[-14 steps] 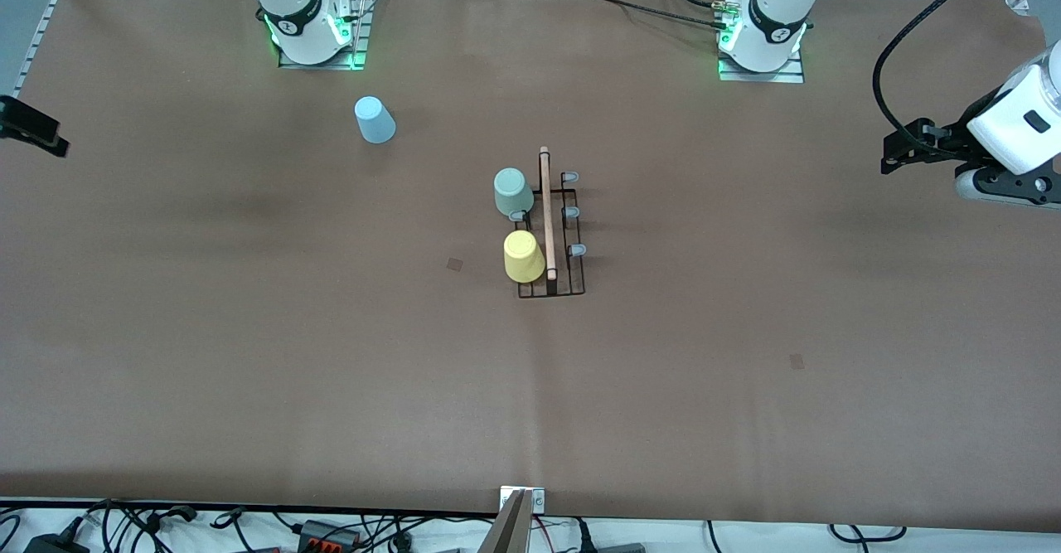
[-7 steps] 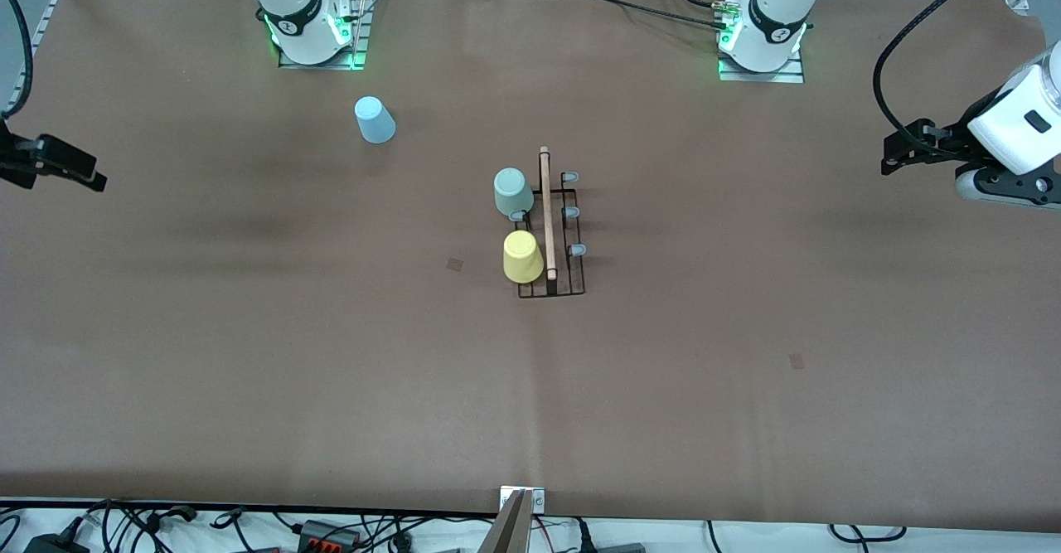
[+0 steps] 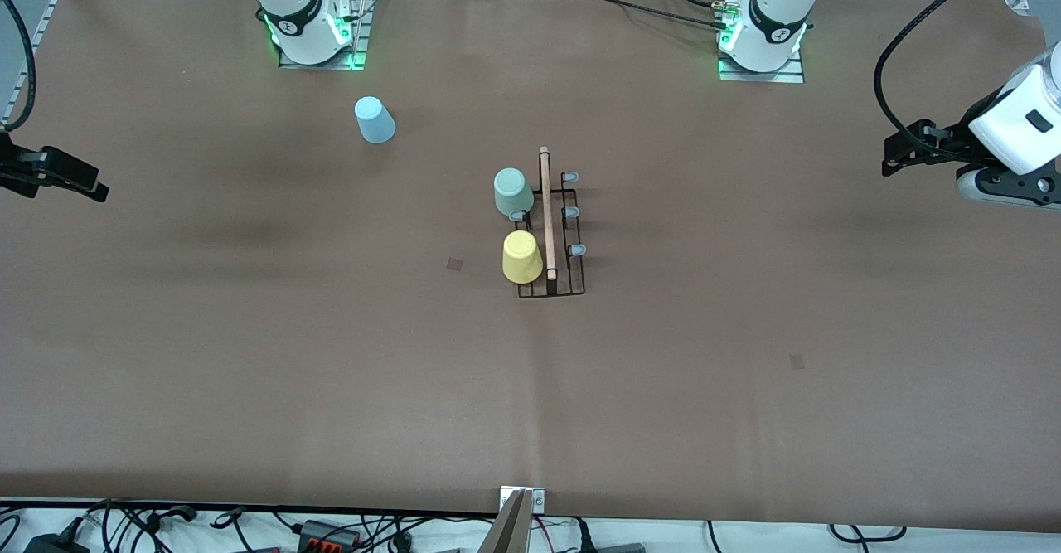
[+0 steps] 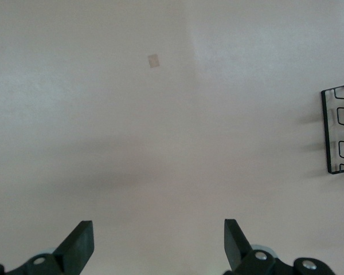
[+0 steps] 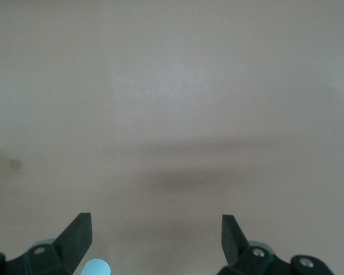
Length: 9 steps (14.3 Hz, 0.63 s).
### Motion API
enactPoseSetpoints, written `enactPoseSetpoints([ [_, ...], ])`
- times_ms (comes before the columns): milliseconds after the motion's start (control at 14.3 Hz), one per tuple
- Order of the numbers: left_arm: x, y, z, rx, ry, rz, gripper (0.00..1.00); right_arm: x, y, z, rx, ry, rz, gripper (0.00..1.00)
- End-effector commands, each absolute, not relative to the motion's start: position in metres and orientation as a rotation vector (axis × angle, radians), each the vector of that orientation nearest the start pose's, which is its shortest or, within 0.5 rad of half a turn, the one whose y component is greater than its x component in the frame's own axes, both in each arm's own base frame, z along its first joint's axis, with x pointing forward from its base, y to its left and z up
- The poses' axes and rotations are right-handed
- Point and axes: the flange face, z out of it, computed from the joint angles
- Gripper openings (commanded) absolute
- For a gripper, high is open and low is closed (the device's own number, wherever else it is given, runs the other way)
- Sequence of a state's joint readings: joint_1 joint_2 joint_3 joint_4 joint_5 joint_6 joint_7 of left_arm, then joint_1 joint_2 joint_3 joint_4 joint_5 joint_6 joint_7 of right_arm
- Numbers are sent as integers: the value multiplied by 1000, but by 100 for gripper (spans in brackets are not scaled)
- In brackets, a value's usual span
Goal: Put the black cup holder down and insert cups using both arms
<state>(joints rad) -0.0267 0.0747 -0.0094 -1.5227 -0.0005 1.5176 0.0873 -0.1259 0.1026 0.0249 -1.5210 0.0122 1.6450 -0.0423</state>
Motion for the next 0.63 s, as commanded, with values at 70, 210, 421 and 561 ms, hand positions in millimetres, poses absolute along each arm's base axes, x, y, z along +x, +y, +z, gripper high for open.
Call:
enactPoseSetpoints([
  [70, 567, -21, 604, -3147, 198, 48, 100, 583, -57, 612, -3139, 89, -36, 100],
  [210, 561, -21, 601, -3147, 200, 41, 100, 581, -58, 612, -3137, 94, -17, 100],
  [421, 560, -21, 599, -3146, 200, 29, 100, 581, -55, 612, -3134, 108, -13, 100],
  [561, 560, -20, 600, -3147, 197, 26, 100, 581, -50, 611, -3125, 199, -8, 100],
])
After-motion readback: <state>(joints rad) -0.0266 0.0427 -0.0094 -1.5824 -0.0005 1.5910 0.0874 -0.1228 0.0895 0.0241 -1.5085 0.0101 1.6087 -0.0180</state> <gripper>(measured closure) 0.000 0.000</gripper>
